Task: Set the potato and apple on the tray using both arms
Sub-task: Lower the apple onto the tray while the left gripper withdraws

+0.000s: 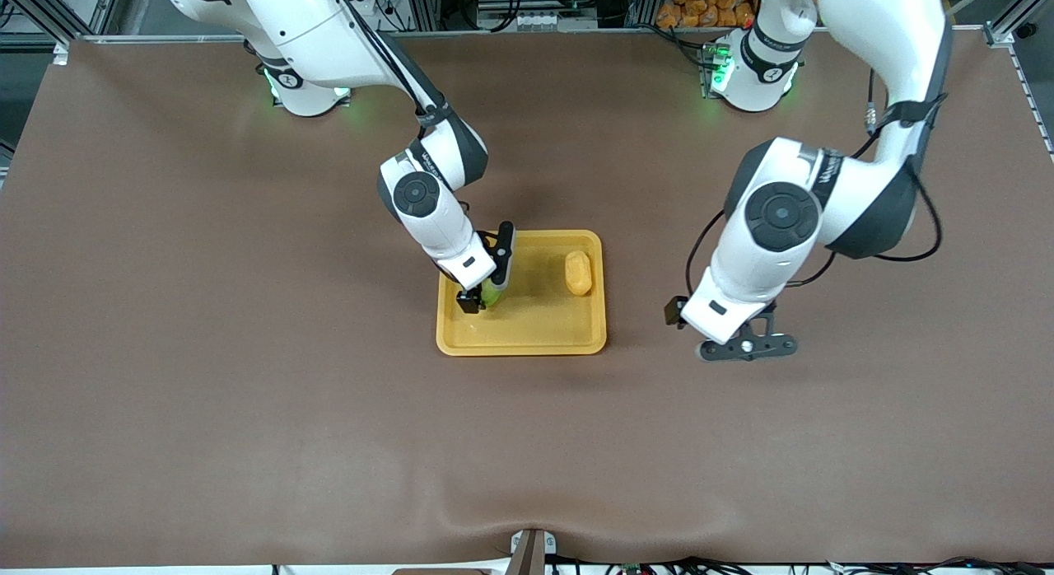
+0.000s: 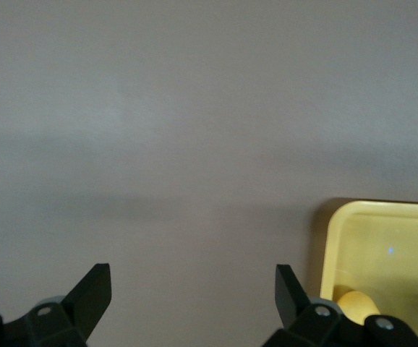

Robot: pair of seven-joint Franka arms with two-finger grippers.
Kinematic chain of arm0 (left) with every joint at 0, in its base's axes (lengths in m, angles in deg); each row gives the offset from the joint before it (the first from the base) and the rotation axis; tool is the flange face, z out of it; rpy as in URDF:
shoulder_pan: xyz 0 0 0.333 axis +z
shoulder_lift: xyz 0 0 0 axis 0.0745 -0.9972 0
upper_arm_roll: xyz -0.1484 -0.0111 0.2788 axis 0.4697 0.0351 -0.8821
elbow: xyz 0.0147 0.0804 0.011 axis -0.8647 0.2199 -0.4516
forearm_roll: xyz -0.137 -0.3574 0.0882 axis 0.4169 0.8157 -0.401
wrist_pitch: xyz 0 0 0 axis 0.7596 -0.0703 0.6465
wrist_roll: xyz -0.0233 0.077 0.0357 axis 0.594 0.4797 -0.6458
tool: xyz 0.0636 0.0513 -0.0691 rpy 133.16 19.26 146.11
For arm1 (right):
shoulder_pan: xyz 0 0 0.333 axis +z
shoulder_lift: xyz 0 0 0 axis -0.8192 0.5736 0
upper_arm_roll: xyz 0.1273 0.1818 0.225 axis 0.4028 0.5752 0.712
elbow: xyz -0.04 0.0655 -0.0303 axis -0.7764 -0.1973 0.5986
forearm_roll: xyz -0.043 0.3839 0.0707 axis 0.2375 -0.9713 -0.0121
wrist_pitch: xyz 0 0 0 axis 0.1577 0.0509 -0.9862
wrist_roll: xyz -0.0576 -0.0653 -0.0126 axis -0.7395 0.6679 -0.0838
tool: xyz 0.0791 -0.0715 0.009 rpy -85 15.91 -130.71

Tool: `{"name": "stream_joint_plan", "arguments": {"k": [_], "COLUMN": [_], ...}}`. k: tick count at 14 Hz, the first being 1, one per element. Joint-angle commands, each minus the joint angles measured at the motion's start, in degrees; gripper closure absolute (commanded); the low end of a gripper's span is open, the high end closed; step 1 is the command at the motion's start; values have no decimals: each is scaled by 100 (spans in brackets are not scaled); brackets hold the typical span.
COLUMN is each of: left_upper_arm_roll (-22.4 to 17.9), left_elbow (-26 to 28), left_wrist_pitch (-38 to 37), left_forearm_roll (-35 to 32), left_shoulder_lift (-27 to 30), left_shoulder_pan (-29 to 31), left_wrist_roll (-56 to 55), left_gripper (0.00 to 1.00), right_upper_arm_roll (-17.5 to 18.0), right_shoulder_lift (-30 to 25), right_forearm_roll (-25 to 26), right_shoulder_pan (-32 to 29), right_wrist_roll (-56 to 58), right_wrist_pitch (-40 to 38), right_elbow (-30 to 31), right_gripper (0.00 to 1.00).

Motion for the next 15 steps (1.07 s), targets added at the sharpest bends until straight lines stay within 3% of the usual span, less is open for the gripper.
{"name": "stream_joint_plan", "arguments": {"k": [1,9,15], "left_upper_arm_roll": [38,38,47], "left_elbow": [-363,-567,-567], "left_wrist_pitch": [-540,-1552,-2184], "left_forearm_roll": [-39,67,75], "left_shoulder_lift": [140,948,1273], "left_shoulder_pan": [253,755,1054], "left_wrist_roll": [176,448,2011], "left_gripper": [0,0,0], "right_upper_arm_roll": [-57,-84,-110], "right_shoulder_lift": [-192,-816,-1633], "right_forearm_roll": [-26,-70,-44], "right_shoulder_pan": [64,-305,-1138], "right_wrist_roll": [-55,-37,-2], "right_wrist_pitch": [-224,-1446,-2131], "right_elbow": [-6,-24,-58], "right_gripper": [0,0,0]}}
